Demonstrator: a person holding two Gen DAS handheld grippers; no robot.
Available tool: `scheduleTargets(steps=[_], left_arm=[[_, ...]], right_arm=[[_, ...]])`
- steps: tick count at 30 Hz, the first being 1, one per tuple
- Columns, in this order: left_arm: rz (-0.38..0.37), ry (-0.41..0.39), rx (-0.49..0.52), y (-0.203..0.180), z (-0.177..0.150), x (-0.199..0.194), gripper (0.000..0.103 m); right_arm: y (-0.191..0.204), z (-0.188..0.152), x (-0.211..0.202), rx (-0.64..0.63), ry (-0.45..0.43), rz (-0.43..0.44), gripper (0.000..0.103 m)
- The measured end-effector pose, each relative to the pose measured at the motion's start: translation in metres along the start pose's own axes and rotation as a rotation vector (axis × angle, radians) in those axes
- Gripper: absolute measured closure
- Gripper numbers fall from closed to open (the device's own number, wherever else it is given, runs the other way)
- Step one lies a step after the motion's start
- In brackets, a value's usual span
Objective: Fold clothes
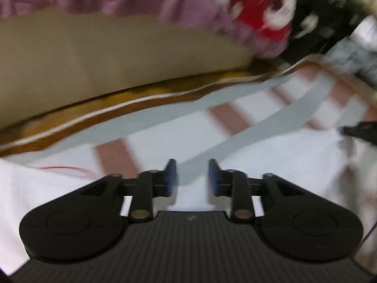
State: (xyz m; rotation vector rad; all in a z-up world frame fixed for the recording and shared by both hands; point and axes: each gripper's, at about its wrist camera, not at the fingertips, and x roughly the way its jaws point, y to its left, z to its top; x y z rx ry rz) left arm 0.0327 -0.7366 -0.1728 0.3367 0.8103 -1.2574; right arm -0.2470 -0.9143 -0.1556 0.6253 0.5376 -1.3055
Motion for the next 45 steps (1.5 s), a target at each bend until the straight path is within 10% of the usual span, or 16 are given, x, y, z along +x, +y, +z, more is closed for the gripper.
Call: scheduleTargets(steps=[4, 7, 16, 20, 28, 35, 45], left_arm=[[0.107, -0.032, 0.012, 0.008, -0.024, -0.031, 0.052], [0.181, -0.062, -0.014, 0.023, -0.049, -0.066, 0.050], [0.397, -0.001, -0.275, 0.114, -0.115, -0.146, 0.049], [0.492, 0.036, -0.398, 0.143, -0.155, -0.185, 0.049], [0.395, 0.058, -0.292, 0.175, -0.163, -0.214, 0.050], [0.584, -0.001, -0.087, 0.260, -0.150, -0.269, 0.049], [0.643, 0.047, -0.268, 0.394, -0.168, -0.293, 0.045]], right_arm=[[-0.010, 0.000, 0.009, 0.031, 0.063, -0.070, 0.086], [-0.021, 0.003, -0.002, 0.151, 0.037, -0.019, 0.051], [0.065, -0.009, -0.019, 0.002, 0.113, 0.524, 0.051], [0.130, -0.034, -0.038, -0.254, 0.086, 0.544, 0.051], [0.192, -0.088, -0.064, -0.500, 0.020, 0.563, 0.051], [0.206, -0.112, -0.093, -0.633, -0.109, 0.737, 0.051], [0.261, -0.131, -0.114, -0.743, 0.083, 0.927, 0.051]])
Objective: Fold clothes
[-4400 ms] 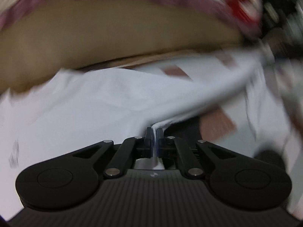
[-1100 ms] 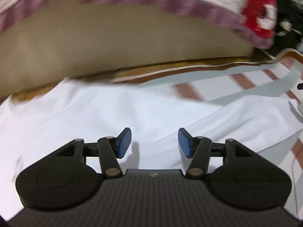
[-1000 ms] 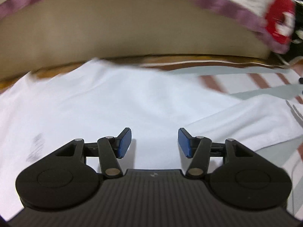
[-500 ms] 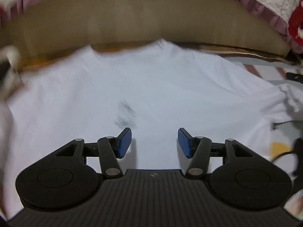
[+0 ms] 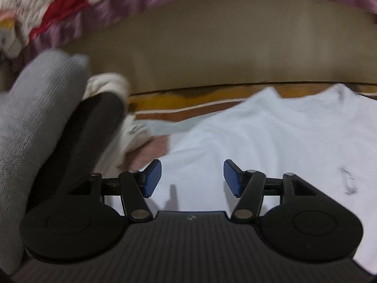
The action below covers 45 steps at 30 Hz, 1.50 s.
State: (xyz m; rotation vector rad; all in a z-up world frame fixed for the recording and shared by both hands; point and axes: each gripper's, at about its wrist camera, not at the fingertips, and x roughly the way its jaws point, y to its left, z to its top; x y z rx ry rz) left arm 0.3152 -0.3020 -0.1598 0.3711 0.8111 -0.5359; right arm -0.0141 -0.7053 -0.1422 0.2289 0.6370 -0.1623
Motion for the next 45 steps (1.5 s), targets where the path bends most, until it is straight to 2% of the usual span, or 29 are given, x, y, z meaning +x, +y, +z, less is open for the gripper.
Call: scheduleTargets(steps=[3, 7, 11, 14, 19, 20, 21, 22, 23, 24, 25, 28, 29, 30, 34, 36, 40, 42, 43, 44, 45], left_arm=[[-0.080, 0.056, -0.037, 0.012, 0.003, 0.016, 0.045], [-0.104, 0.100, -0.043, 0.008, 0.006, 0.043, 0.045], [-0.138, 0.110, -0.049, 0.006, 0.005, 0.064, 0.037], [-0.194, 0.103, -0.065, 0.009, 0.003, 0.070, 0.020], [-0.218, 0.092, -0.064, 0.008, 0.000, 0.069, 0.018], [-0.197, 0.084, -0.045, 0.006, 0.000, 0.068, 0.025], [-0.177, 0.077, -0.026, 0.003, -0.001, 0.067, 0.041], [-0.168, 0.067, -0.010, 0.001, -0.002, 0.065, 0.051], [-0.202, 0.054, -0.002, 0.000, -0.002, 0.061, 0.083], [-0.235, 0.042, 0.010, -0.001, -0.003, 0.057, 0.100], [-0.251, 0.035, 0.043, -0.006, -0.004, 0.052, 0.100], [-0.161, -0.011, 0.232, -0.030, -0.010, 0.041, 0.101], [-0.136, -0.037, 0.235, -0.031, -0.009, 0.036, 0.101], [-0.109, -0.065, 0.234, -0.032, -0.008, 0.030, 0.101], [-0.013, -0.176, 0.205, -0.027, 0.012, 0.011, 0.101], [0.026, -0.225, 0.223, -0.028, 0.020, 0.004, 0.101], [0.118, -0.304, 0.209, -0.028, 0.033, 0.004, 0.101], [0.183, -0.296, 0.199, -0.031, 0.034, 0.018, 0.099], [0.210, -0.265, 0.170, -0.032, 0.034, 0.029, 0.098], [0.247, -0.233, 0.145, -0.037, 0.032, 0.040, 0.093], [0.283, -0.203, 0.126, -0.042, 0.030, 0.049, 0.093]], right_arm=[[0.016, 0.023, 0.031, -0.047, 0.070, 0.082, 0.051], [0.045, 0.059, 0.081, -0.192, 0.162, 0.147, 0.052], [0.059, 0.089, 0.129, -0.245, 0.188, 0.124, 0.051], [0.065, 0.099, 0.160, -0.243, 0.210, 0.118, 0.051], [0.076, 0.095, 0.198, -0.294, 0.209, 0.087, 0.049], [0.078, 0.093, 0.205, -0.299, 0.206, 0.082, 0.048], [0.077, 0.091, 0.210, -0.293, 0.198, 0.078, 0.045], [0.077, 0.088, 0.213, -0.287, 0.186, 0.078, 0.044], [0.077, 0.086, 0.210, -0.279, 0.168, 0.085, 0.044], [0.077, 0.084, 0.208, -0.271, 0.150, 0.092, 0.049], [0.078, 0.081, 0.205, -0.271, 0.131, 0.104, 0.055], [0.082, 0.072, 0.190, -0.321, 0.086, 0.134, 0.084], [0.083, 0.070, 0.185, -0.341, 0.074, 0.133, 0.095], [0.083, 0.069, 0.180, -0.359, 0.059, 0.129, 0.097], [0.081, 0.077, 0.166, -0.382, -0.027, 0.076, 0.099], [0.082, 0.085, 0.161, -0.389, -0.073, 0.045, 0.099], [0.089, 0.098, 0.155, -0.383, -0.163, -0.052, 0.099], [0.092, 0.104, 0.159, -0.367, -0.169, -0.094, 0.099], [0.094, 0.105, 0.163, -0.360, -0.160, -0.114, 0.096], [0.094, 0.106, 0.166, -0.346, -0.148, -0.134, 0.092], [0.094, 0.107, 0.165, -0.317, -0.138, -0.151, 0.085]])
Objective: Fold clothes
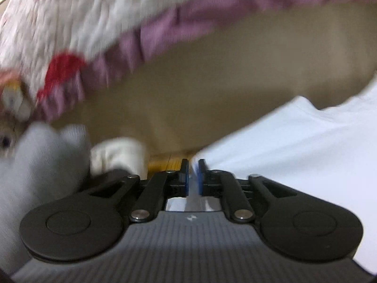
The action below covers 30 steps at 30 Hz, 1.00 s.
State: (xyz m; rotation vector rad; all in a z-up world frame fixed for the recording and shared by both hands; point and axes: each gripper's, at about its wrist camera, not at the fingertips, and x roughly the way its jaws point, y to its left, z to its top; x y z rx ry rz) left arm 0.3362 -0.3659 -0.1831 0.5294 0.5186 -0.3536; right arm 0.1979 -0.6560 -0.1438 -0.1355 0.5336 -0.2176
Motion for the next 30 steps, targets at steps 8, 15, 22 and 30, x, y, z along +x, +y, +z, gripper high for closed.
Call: scheduleTargets(steps=[8, 15, 22, 30], left_arm=[[-0.259, 0.018, -0.138, -0.050, 0.000, -0.076, 0.056], [-0.637, 0.024, -0.187, -0.146, -0.010, -0.183, 0.056], [-0.809, 0.123, -0.054, -0.245, -0.055, -0.267, 0.056], [-0.750, 0.132, 0.042, -0.296, -0.069, -0.273, 0.044]], right_arm=[[-0.060, -0.057, -0.130, 0.499, 0.156, 0.170, 0.054], [-0.123, -0.180, -0.216, 0.971, 0.334, 0.130, 0.047], [-0.151, -0.237, -0.218, 1.311, 0.339, 0.104, 0.045], [-0.119, -0.227, -0.168, 1.348, 0.353, 0.396, 0.044]])
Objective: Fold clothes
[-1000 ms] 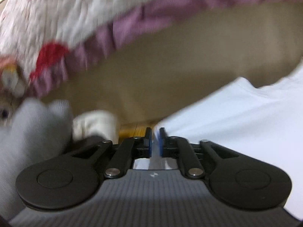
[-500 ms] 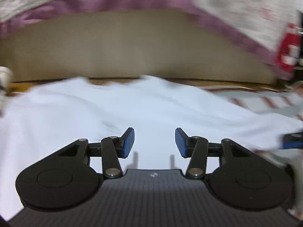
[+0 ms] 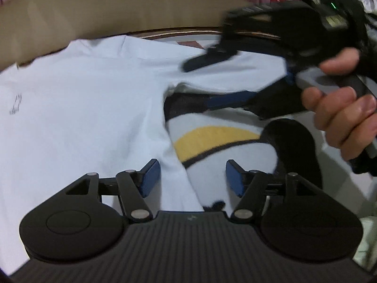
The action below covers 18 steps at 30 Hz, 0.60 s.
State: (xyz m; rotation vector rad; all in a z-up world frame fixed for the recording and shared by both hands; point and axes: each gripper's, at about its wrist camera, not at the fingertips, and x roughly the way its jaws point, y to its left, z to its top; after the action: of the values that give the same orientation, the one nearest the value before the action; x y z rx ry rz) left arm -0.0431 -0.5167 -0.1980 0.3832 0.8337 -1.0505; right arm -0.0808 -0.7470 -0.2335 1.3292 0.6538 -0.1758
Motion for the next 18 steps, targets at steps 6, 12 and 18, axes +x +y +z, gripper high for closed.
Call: scheduleTargets(steps=[6, 12, 18], left_arm=[[-0.029, -0.006, -0.099, 0.025, -0.001, -0.005, 0.102], [-0.157, -0.006, -0.208, 0.041, -0.006, -0.011, 0.102], [-0.161, 0.034, -0.253, 0.041, -0.005, -0.009, 0.098]], right_arm=[[0.009, 0.004, 0.029, -0.106, -0.006, 0.050, 0.043], [0.031, -0.009, 0.036, -0.348, -0.070, -0.010, 0.092], [0.070, -0.033, 0.042, -0.744, -0.129, -0.336, 0.095]])
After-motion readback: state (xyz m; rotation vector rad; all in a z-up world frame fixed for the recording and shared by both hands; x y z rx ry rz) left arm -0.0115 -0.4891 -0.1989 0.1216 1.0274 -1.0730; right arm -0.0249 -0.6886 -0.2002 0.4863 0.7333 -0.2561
